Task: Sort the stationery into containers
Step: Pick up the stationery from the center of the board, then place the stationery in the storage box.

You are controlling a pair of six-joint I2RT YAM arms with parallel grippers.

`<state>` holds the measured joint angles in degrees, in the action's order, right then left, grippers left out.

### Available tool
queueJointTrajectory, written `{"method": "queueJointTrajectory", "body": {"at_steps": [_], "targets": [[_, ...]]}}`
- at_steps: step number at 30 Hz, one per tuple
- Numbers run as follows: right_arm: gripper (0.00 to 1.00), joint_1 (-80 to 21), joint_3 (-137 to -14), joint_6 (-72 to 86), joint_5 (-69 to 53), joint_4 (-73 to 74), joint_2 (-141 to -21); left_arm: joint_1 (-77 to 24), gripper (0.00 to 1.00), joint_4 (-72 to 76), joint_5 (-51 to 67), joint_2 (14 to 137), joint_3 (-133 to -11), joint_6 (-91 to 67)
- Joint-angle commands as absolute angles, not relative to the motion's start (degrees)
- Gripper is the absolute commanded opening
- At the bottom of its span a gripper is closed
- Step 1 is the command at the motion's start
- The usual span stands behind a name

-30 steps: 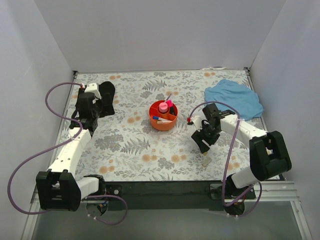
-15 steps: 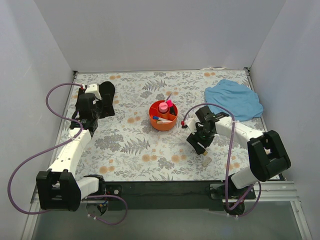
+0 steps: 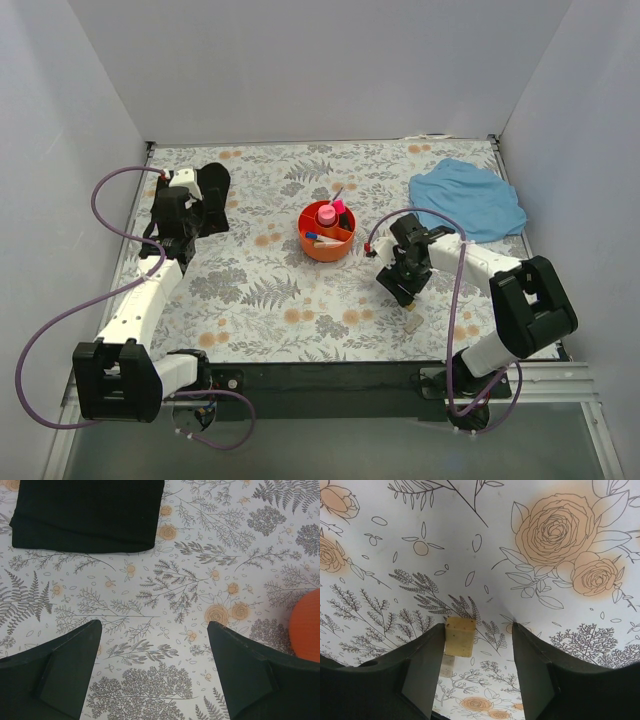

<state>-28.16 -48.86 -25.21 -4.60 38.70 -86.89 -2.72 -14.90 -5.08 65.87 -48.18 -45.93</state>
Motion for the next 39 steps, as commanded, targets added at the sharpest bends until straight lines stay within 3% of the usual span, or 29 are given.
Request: {"method": "queueJointTrajectory", "body": {"at_steps": [1, 4, 6, 9, 10, 11, 17, 32, 39], "targets": [[0.62, -28.39, -48.43, -24.52, -3.96, 37.97, -88.06, -2.37, 0.88, -14.06, -4.66, 65.04, -47.55, -46.23], [0.6, -29.09, -48.51, -24.52, -3.78, 37.97, -88.42, -2.29, 0.88, -13.97, -4.75, 64.86, -47.11, -46.23], [0.51, -29.62, -48.43, -24.7, -3.78, 37.97, -88.42, -2.29, 0.88, -13.97, -4.92, 64.51, -46.76, -46.23], [0.22, -30.23, -48.78, -25.4, -3.08, 38.49, -87.81, -2.29, 0.88, -13.97, -5.1, 64.25, -46.67, -46.23], [0.03, -30.23, -49.13, -25.75, -2.73, 39.37, -87.11, -2.29, 0.88, -13.97, -5.1, 64.25, -46.93, -46.23], [0.01, -30.23, -49.65, -25.93, -1.59, 39.9, -86.4, -2.29, 0.88, -13.97, -5.18, 64.42, -47.28, -46.14], [0.01, -30.15, -60.36, -28.39, -3.24, 46.84, -84.55, -2.29, 0.89, -13.97, -5.27, 65.13, -50.44, -45.88], [0.01, -37.34, -112.72, -32.16, -17.91, 57.22, -101.5, -1.58, 0.89, -12.66, -6.42, 66.88, -52.82, -45.18], [0.01, -39.2, -121.38, -33.4, -24.16, 51.08, -111.17, -0.79, 0.89, -13.45, -7.03, 68.73, -54.31, -44.47]]}}
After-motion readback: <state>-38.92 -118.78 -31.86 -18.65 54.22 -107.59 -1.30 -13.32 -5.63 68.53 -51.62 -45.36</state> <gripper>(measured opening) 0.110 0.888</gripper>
